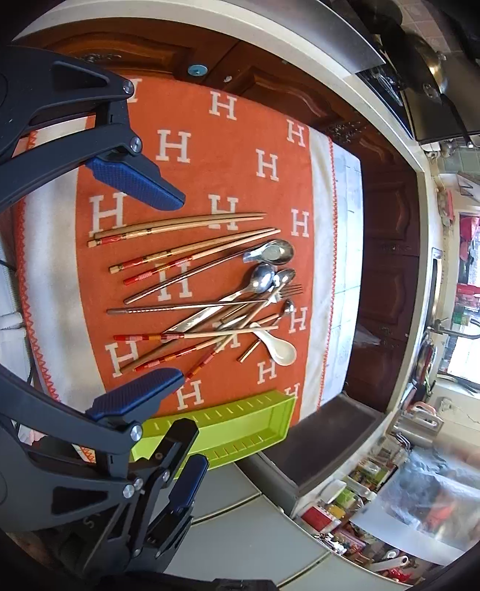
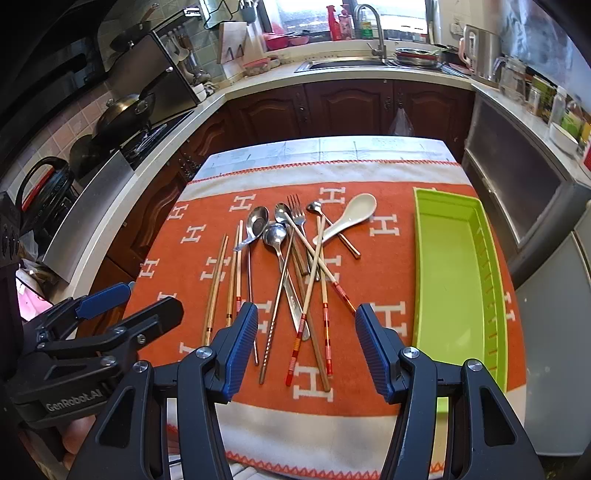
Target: Organize utensils
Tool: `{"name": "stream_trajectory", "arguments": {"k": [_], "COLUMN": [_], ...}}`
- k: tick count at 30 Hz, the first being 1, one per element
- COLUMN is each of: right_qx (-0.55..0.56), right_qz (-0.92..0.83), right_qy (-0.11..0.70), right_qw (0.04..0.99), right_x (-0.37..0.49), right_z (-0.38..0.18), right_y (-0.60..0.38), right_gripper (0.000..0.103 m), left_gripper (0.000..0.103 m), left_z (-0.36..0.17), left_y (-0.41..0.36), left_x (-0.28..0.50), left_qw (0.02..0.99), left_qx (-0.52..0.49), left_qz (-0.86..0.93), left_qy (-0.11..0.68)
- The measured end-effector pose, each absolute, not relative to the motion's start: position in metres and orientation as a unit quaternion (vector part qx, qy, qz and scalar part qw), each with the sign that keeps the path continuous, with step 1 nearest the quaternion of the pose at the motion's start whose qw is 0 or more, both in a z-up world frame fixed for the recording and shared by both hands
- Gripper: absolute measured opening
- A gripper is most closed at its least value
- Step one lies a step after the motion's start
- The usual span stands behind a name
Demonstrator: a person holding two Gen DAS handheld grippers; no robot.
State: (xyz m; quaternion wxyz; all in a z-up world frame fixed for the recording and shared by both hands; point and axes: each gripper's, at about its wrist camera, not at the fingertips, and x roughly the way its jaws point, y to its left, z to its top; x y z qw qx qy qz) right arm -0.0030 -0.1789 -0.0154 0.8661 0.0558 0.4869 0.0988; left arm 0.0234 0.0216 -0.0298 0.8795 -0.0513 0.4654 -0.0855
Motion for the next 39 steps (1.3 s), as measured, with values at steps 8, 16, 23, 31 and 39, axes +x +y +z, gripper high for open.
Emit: {"name": "stream_trajectory", "arguments": {"k": [8,16,23,31,39], "right_qx": [0.044,0.019,0.025,0.038,0.051], "right_qz": [0.109,0.136,0.179,0.203,0.224], "right_qy": [0.493,0.493,0.513,0.566,0.589], "right_qw": [0.862,0.859,0.839,0.798,0.775], "right_x": [0.028,0.061,0.089,0.104,0.093], "right_z": [-0.020,-0.020,-0.040,-0.104,-0.141], "right_y": [-0.167,-0.140,-0.110,-0.080,-0.064], "right_gripper": [0.053,0.052,0.044,0.033,0.032], "left_gripper": [0.086,0.086,0.081,0.046,0.023], "left_z": [-0.014,-0.027,-0.074,-0.146,-0.180], "left_y": [0.061,0.093,0.090,0.077,0.081], "left_x": [0.033,0.058,0.068,0.077,0.082], "left_qw": [0.900,0.896,0.872,0.829,0.811], "left_qx": [-0.071,-0.044,-0.037,-0.048,-0.062], "left_qz": [-0.065,-0.015,-0.048,-0.074,-0.074], "left_qy": [0.425,0.442,0.486,0.553,0.578]}}
